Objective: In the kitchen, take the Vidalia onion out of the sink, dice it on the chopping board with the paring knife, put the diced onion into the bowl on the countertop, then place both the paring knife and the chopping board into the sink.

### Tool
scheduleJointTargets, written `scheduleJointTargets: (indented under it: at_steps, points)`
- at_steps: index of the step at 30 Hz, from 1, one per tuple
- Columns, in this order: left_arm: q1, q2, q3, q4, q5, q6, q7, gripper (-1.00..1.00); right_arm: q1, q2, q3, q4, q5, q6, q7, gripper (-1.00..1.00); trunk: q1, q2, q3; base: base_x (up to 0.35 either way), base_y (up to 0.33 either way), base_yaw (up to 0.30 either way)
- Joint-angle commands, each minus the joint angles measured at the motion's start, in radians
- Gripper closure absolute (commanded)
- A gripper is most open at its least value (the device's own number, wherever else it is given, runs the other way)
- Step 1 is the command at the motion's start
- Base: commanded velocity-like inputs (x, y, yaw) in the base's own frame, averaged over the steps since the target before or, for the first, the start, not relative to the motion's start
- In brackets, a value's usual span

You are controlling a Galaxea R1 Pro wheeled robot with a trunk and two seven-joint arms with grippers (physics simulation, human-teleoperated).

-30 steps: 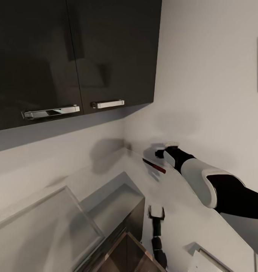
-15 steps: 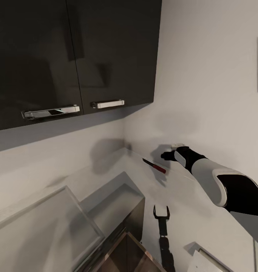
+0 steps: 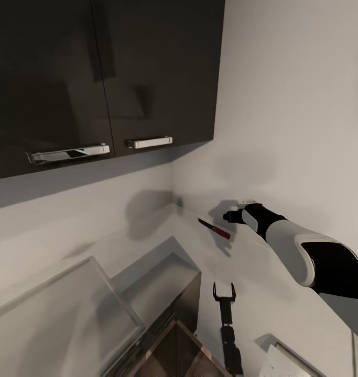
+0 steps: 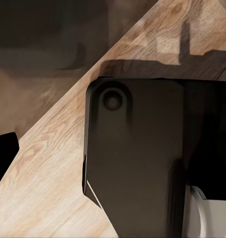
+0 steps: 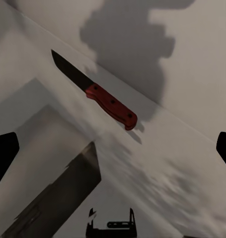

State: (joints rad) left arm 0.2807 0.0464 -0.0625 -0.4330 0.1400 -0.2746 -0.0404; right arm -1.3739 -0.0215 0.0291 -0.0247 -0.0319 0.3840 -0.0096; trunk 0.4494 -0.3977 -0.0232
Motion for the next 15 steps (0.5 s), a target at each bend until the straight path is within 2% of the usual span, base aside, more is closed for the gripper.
scheduleJointTargets:
  at_steps: [1, 15]
  points:
    - [0.000, 0.001, -0.006, -0.001, 0.010, -0.002, -0.001, -1.00, -0.001, 0.000, 0.003, -0.002, -0.003, 0.006, -0.001, -1.00, 0.001, -0.002, -0.004, 0.000, 0.000, 0.000]
    - [0.000, 0.001, -0.007, 0.000, 0.012, -0.002, -0.001, -1.00, -0.001, -0.003, 0.002, -0.001, -0.002, 0.006, 0.000, -1.00, 0.001, -0.002, -0.026, 0.000, 0.000, 0.000]
